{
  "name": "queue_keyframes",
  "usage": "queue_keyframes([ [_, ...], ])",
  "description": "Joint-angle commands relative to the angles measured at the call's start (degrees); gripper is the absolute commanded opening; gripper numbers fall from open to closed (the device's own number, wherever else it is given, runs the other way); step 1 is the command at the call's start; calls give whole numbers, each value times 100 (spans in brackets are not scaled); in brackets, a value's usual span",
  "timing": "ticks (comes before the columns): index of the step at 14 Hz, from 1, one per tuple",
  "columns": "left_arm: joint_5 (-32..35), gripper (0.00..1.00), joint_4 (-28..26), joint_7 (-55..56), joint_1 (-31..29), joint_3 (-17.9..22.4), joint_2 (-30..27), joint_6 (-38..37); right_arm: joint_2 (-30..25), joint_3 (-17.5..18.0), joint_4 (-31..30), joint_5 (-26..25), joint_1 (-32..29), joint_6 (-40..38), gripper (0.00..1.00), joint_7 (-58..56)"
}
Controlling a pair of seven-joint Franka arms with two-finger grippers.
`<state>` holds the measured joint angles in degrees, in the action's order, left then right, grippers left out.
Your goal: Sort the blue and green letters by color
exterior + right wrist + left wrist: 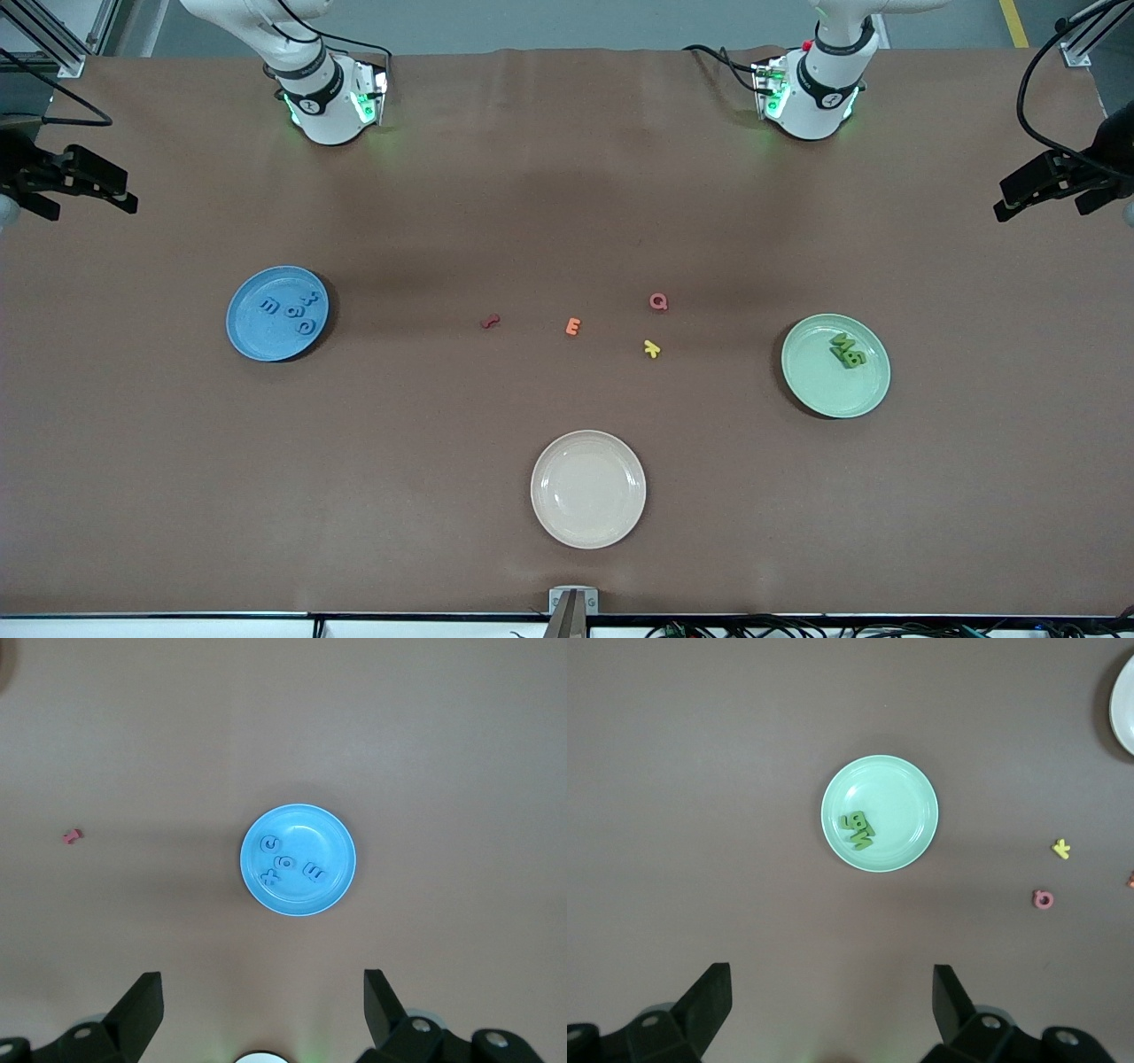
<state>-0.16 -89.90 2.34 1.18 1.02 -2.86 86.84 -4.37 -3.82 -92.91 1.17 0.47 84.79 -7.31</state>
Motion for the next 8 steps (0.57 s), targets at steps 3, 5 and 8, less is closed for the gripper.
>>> queue_keyframes([
  [3, 34, 100, 359, -252, -30, -6, 48, -193, -205, 13, -201, 86, -38, 47, 100, 238],
  [5, 7, 100, 377, -200, -21, -14, 49, -193, -205, 13, -201, 86, -38, 47, 100, 256],
  [8, 7, 100, 377, 108, 23, -23, 49, -193, -205, 13, -201, 94, -38, 38, 100, 256],
])
